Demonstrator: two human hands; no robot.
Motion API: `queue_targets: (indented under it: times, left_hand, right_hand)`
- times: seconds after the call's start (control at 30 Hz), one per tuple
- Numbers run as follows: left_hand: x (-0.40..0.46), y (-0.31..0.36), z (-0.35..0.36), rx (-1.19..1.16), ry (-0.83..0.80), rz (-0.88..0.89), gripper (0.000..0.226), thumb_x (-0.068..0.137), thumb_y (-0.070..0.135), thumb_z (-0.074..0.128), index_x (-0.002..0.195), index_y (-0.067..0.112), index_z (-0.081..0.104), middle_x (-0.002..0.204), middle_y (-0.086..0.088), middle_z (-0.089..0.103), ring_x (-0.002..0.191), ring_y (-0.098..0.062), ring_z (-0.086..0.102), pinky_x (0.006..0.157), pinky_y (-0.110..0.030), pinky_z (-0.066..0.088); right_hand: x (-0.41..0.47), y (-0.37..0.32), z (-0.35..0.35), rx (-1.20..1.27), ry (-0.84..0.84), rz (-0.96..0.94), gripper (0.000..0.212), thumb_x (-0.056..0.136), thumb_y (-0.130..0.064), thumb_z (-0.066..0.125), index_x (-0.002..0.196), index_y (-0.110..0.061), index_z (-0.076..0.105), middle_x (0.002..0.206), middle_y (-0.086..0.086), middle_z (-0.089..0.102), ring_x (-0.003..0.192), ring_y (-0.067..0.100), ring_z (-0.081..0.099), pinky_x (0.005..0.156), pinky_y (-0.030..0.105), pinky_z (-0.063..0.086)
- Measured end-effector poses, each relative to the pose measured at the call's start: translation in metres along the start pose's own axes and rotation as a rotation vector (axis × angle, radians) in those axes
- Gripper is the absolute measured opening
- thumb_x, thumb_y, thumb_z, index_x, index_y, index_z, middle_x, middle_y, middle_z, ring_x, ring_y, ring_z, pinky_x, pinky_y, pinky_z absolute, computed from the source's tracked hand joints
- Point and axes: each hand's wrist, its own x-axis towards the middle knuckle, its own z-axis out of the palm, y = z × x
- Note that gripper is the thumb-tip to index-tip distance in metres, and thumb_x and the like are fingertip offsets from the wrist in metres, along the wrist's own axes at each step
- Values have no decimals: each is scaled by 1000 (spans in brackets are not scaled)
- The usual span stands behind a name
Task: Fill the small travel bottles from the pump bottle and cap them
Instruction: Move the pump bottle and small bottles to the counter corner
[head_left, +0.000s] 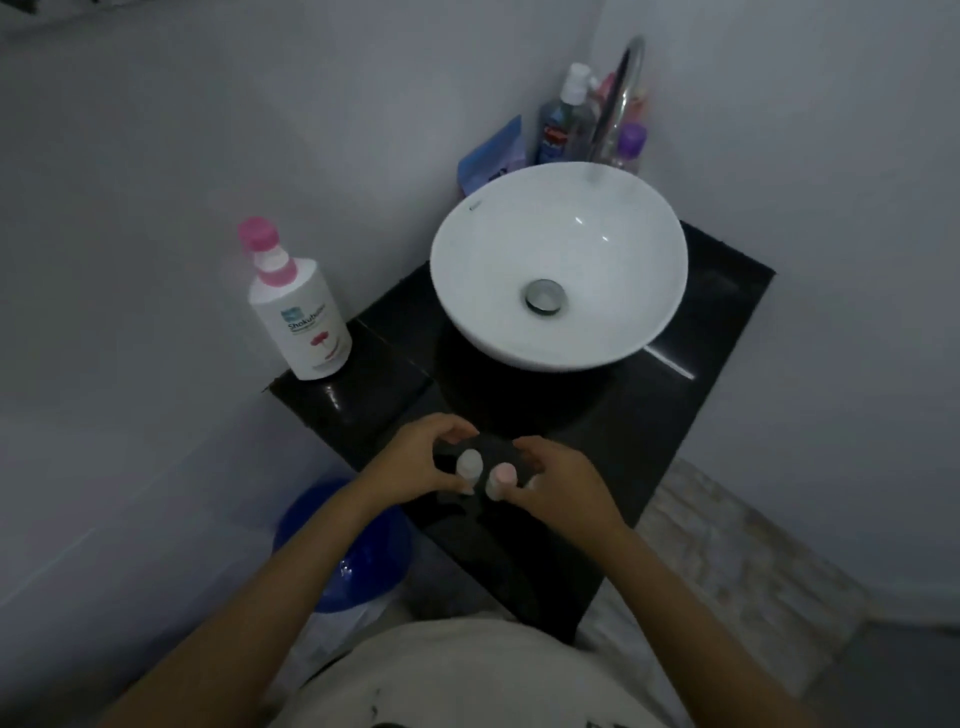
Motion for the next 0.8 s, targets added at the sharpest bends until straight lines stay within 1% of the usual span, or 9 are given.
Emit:
queue_targets:
  times: [0.07, 0.17, 0.23, 0.33, 0.43, 0.53, 0.67, 0.73, 0.8]
  left_hand:
    - [2, -4, 8, 21, -2, -14, 56, 59, 13, 87, 108, 24, 63, 109, 4, 63, 100, -8, 60, 90, -21, 49]
    - [2, -7, 16, 56, 29, -21, 49, 61, 3, 83, 104, 19, 65, 105, 1, 65, 97, -11, 62, 89, -25, 51]
    - [1, -7, 19, 63, 44, -13, 42, 64, 1, 81, 99, 18, 67, 102, 3, 66, 94, -9, 63, 86, -22, 51]
    - [2, -7, 21, 56, 72, -12, 35, 65, -1, 79, 94, 16, 69, 97, 5, 67, 91, -7, 64, 80, -12, 49]
    - [1, -7, 21, 58, 92, -21, 34, 65, -1, 79, 95, 14, 70, 98, 2, 68, 91, -9, 65, 81, -16, 51]
    - [-3, -8, 18, 59, 122, -18, 34, 67, 5, 79, 97, 19, 69, 100, 3, 68, 92, -7, 63, 81, -16, 51]
    - [-14, -5, 4, 14, 222, -38, 38, 68, 9, 79, 94, 33, 65, 96, 14, 64, 88, 3, 60, 78, -6, 46]
    - [-22, -6, -7, 0, 326, -57, 37, 68, 8, 80, 95, 30, 66, 95, 12, 65, 87, 2, 61, 77, -7, 47]
    - [-30, -8, -22, 7, 424, -91, 36, 71, 10, 79, 102, 23, 67, 99, 8, 66, 90, -3, 61, 81, -14, 48]
  right_hand:
    - [-1, 3, 12, -165, 53, -55, 59, 71, -49, 72, 119, -18, 58, 115, 1, 67, 104, 19, 61, 90, 32, 40]
    - [2, 2, 22, -301, 111, -108, 40, 73, -46, 68, 103, -20, 60, 101, -2, 69, 97, 19, 61, 84, 33, 28]
    - [4, -1, 23, -371, 104, -112, 32, 74, -45, 65, 96, -22, 59, 95, -4, 69, 92, 19, 61, 84, 34, 25]
    - [6, -3, 25, -418, 88, -114, 22, 81, -39, 57, 92, -20, 58, 93, -2, 68, 89, 20, 60, 86, 34, 23]
    - [8, -4, 25, -412, 92, -128, 20, 85, -37, 53, 92, -19, 59, 92, -2, 68, 87, 20, 60, 85, 32, 21]
    - [9, -6, 21, -419, 105, -144, 20, 84, -36, 53, 91, -18, 59, 91, -1, 68, 88, 20, 60, 88, 30, 23]
    - [13, -23, 9, -298, 110, -213, 17, 81, -31, 60, 93, -19, 59, 91, -2, 67, 88, 17, 60, 94, 31, 29]
    - [20, -38, 1, -216, 90, -249, 21, 80, -28, 64, 97, -16, 62, 94, 1, 68, 89, 19, 61, 92, 33, 36]
    - [32, -57, -5, -135, 60, -278, 26, 77, -24, 67, 100, -13, 63, 97, 4, 68, 90, 21, 61, 88, 36, 43]
